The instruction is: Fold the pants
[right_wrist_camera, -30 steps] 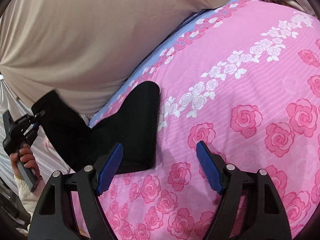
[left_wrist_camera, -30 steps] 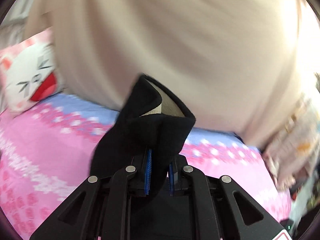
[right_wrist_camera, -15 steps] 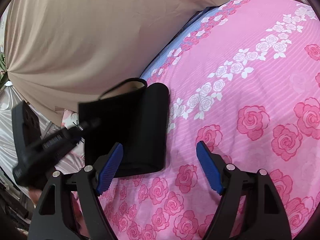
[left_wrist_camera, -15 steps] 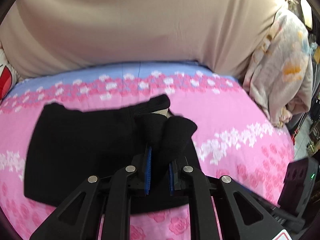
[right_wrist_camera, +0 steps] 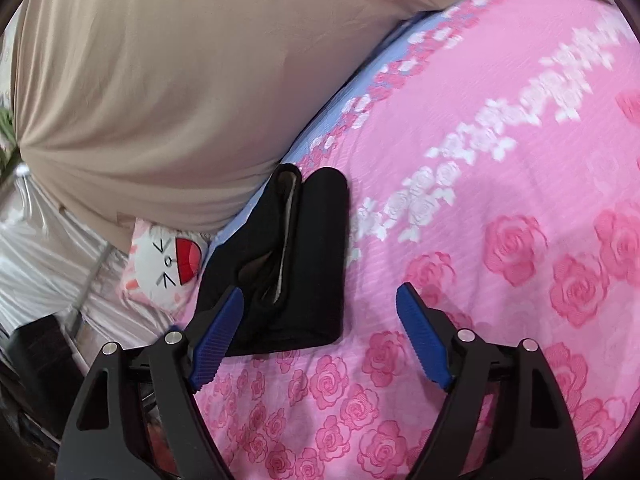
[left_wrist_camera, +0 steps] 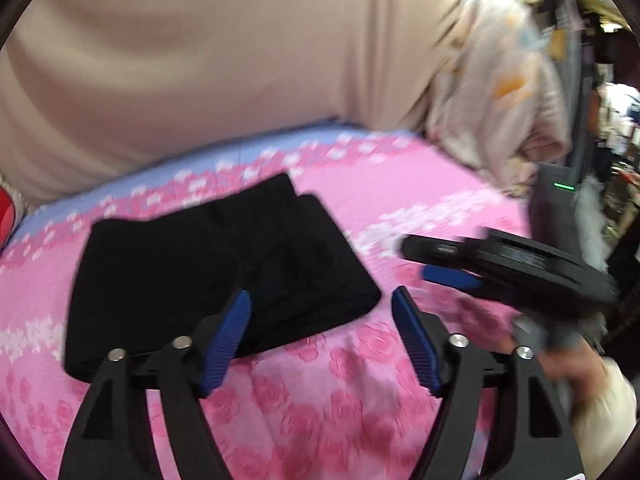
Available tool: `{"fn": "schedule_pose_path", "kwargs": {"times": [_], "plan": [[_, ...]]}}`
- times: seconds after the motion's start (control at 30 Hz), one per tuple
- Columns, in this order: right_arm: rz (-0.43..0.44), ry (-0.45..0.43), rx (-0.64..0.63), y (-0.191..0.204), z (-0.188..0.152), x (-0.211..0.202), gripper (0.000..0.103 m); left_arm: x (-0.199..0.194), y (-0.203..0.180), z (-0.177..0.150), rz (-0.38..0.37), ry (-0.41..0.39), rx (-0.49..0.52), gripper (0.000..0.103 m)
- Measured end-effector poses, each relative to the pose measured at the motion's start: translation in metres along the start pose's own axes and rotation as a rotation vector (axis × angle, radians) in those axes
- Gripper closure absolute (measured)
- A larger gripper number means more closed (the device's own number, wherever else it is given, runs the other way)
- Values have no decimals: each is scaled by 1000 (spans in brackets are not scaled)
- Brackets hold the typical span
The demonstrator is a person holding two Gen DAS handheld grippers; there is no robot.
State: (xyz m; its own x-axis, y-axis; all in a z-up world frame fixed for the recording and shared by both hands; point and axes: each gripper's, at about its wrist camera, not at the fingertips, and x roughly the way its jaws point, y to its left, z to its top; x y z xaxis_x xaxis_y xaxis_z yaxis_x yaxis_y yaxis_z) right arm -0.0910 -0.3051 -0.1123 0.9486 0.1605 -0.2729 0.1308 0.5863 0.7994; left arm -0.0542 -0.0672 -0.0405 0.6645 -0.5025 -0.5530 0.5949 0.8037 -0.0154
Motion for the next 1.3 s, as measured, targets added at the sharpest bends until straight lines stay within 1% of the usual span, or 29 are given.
{"fn": "schedule_pose_path", "kwargs": {"times": [0.03,0.07,0.13,0.17,0.23,0.3,0.33,0.4,0.43,0.47,0.5,0.53,0.57,0.63,0.67,0.7,0.73,0.77,0.8,0.83,0.87,0.9,0.93,0.97,1.03,1.07,1.13,1.23,1.3], "plan": [[15,12,0,4,2,4,25,-12,2,-1,18,-30,13,23],[39,36,-4,11,6,12,25,-25,11,-2,67,-57,19,19],[33,64,-37,24,10,27,24,-31,28,0,156,-56,1,19],[7,79,-87,36,12,38,24,-33,46,0,212,-42,-37,19],[-7,105,-142,48,14,52,24,-31,76,1,290,-12,-117,19],[-62,121,-179,57,18,71,21,-28,116,-3,361,32,-222,19],[-121,119,-191,59,20,80,19,-27,133,-5,383,51,-267,19],[-175,128,-211,60,20,92,18,-26,170,-10,414,75,-368,19],[-181,136,-220,61,17,98,22,-25,184,-11,424,84,-404,19],[-195,143,-232,61,15,104,30,-23,201,-14,443,90,-439,19],[-219,148,-261,65,12,107,49,-21,211,-17,459,97,-458,19],[-228,143,-288,69,11,107,65,-16,218,-17,474,108,-471,19],[-217,124,-305,77,11,101,69,-14,224,-16,485,116,-478,19],[-193,63,-317,90,15,77,81,-7,235,-17,508,135,-484,19],[-198,42,-314,91,16,69,83,-5,238,-18,508,142,-483,19],[-215,27,-310,88,16,61,93,-1,239,-19,501,149,-479,19],[-247,34,-294,79,14,59,97,3,239,-20,495,155,-473,19],[-270,55,-279,69,13,64,97,8,238,-21,493,162,-463,19],[-304,112,-264,54,7,77,92,13,240,-25,491,170,-456,18],[-309,123,-248,45,4,82,88,19,239,-27,490,186,-444,18],[-279,90,-205,40,3,77,88,24,238,-30,492,204,-433,18],[-272,70,-182,43,5,71,86,31,238,-32,502,227,-417,18],[-290,31,-193,50,8,63,86,33,237,-34,508,232,-410,18],[-315,-34,-251,69,12,52,86,34,236,-34,519,235,-400,18],[-290,-48,-313,96,19,50,85,34,236,-35,535,229,-378,17],[-250,-40,-351,117,23,55,85,35,235,-35,538,231,-375,17],[-194,-9,-414,147,26,72,85,37,236,-35,538,235,-379,17],[-127,71,-544,195,20,123,85,38,235,-34,550,237,-376,17],[-94,128,-574,211,15,158,85,37,233,-34,558,238,-368,17]]}}
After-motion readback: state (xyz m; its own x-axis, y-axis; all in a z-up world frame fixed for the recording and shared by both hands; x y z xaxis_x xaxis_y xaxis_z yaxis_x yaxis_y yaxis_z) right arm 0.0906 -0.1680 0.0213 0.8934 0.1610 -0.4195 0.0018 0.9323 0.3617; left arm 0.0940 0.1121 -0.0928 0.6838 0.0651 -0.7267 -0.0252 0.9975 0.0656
